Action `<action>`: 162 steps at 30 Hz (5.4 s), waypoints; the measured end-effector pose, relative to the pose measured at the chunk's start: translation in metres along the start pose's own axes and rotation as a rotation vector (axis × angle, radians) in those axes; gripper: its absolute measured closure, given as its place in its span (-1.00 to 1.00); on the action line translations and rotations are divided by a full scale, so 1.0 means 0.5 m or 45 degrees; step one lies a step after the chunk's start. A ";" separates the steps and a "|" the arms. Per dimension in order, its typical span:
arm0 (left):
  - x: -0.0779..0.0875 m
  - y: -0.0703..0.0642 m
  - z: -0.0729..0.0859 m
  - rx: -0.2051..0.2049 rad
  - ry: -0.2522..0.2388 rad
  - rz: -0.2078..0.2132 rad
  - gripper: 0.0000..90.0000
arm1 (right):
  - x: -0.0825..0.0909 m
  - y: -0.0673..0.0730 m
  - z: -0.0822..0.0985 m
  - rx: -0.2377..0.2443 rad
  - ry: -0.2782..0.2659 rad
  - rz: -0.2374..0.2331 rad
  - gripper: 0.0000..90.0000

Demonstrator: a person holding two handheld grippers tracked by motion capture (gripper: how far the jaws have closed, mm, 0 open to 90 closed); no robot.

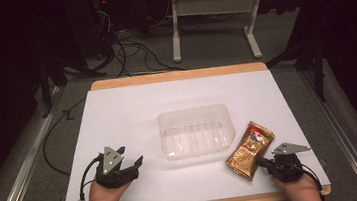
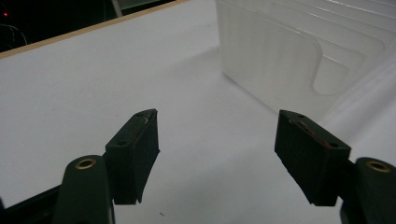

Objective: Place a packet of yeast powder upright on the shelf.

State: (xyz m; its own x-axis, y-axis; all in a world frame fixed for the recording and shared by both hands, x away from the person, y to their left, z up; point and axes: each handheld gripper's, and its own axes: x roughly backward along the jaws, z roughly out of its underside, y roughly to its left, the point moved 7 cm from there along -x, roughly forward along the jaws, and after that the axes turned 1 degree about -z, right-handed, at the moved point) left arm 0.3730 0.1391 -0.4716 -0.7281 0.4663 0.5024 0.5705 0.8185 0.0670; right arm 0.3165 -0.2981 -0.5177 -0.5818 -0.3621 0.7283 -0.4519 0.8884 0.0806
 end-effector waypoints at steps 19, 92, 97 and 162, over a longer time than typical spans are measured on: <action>0.057 0.037 0.036 0.088 -0.014 -0.061 -0.34 | 0.029 -0.138 -0.065 -0.218 -0.278 0.147 0.95; 0.084 0.037 0.051 0.057 -0.010 -0.069 -0.34 | 0.048 -0.159 -0.109 -0.545 -0.487 -0.258 1.00; 0.086 0.037 0.049 0.056 -0.016 -0.068 -0.34 | 0.094 -0.138 -0.141 -0.457 -0.602 -0.221 1.00; 0.080 0.029 0.050 -0.012 -0.005 -0.060 -0.34 | 0.134 -0.152 -0.185 -0.229 -0.719 0.165 0.90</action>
State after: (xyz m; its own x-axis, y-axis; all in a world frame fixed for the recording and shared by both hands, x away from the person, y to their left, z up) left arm 0.3425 0.1784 -0.4721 -0.7558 0.4286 0.4951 0.5389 0.8366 0.0985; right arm 0.3746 -0.3638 -0.4121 -0.9156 -0.2976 0.2705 -0.2604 0.9512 0.1652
